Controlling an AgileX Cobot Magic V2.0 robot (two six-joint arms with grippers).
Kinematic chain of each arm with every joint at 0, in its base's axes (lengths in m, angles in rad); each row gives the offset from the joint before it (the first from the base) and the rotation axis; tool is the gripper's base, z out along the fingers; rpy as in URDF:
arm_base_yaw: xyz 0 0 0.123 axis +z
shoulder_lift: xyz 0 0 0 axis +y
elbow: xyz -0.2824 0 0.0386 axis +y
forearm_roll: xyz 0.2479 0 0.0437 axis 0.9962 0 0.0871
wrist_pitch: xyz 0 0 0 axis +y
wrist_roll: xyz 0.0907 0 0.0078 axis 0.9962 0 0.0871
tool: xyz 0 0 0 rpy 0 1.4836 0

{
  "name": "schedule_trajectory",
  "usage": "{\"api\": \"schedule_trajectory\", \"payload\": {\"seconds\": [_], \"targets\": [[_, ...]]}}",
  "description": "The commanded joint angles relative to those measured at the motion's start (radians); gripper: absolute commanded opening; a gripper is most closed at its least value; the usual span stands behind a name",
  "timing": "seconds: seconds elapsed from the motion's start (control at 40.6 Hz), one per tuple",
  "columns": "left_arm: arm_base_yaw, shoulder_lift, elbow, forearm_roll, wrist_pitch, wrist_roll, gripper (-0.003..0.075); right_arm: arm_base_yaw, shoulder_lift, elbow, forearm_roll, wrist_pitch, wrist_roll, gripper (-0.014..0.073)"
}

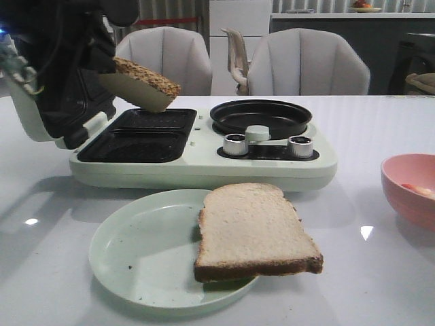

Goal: Make breakfast with bread and shrimp
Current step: 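Lift the bread with the left gripper and lower it onto the sandwich plate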

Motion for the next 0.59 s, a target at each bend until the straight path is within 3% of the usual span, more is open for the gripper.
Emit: {"api": "schedule_trajectory", "payload": {"seconds": [0.0, 0.345, 0.566], "targets": [[0.04, 0.034, -0.111, 0.028, -0.019, -0.016, 0.01, -0.005, -0.002, -0.036, -0.005, -0.062, -0.001, 0.0505], [0.195, 0.237, -0.395, 0.028, -0.284, -0.016, 0.01, -0.005, -0.002, -0.036, -0.005, -0.062, -0.001, 0.0505], [0.249, 0.379, -0.551, 0.028, -0.343, -0.016, 0.01, -0.005, -0.002, -0.036, -0.005, -0.062, -0.001, 0.0505]]}}
